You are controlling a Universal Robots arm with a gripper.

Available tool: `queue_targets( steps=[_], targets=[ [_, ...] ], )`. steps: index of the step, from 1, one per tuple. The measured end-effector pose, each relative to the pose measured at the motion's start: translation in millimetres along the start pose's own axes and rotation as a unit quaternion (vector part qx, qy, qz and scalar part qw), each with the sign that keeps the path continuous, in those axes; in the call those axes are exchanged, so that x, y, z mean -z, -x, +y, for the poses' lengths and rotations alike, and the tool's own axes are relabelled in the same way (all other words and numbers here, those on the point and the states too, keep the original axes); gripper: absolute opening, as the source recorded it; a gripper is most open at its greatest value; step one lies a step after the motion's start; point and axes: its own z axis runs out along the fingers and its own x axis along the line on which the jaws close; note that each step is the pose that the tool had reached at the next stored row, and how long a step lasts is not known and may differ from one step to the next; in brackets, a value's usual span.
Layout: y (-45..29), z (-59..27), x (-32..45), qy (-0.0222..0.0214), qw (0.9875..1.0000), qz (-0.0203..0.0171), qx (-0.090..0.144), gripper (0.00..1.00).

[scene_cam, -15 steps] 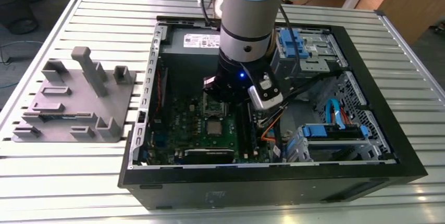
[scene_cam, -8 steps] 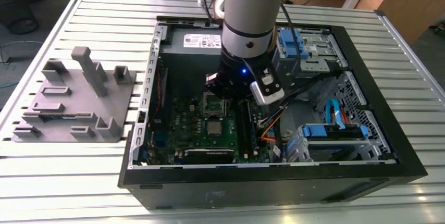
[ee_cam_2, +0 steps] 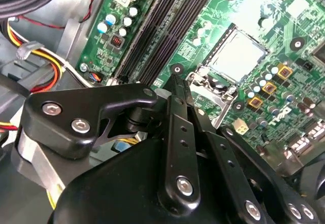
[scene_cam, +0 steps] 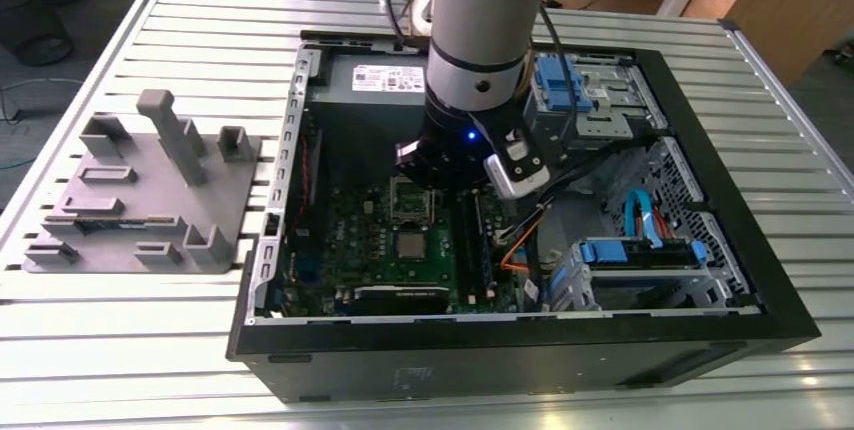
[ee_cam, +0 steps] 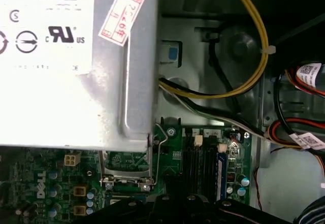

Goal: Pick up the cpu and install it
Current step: 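Close the cpu cover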

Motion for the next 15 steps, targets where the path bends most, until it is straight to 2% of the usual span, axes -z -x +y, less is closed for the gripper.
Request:
queue_targets(
  steps=[8,15],
  targets=[
    [0.2,0.0,-0.9,0.0096,0.9989,-0.0022,0.046,0.13],
    [0.3,0.0,-1.1,0.0102,0.9988,-0.0022,0.048,0.13]
  ],
)
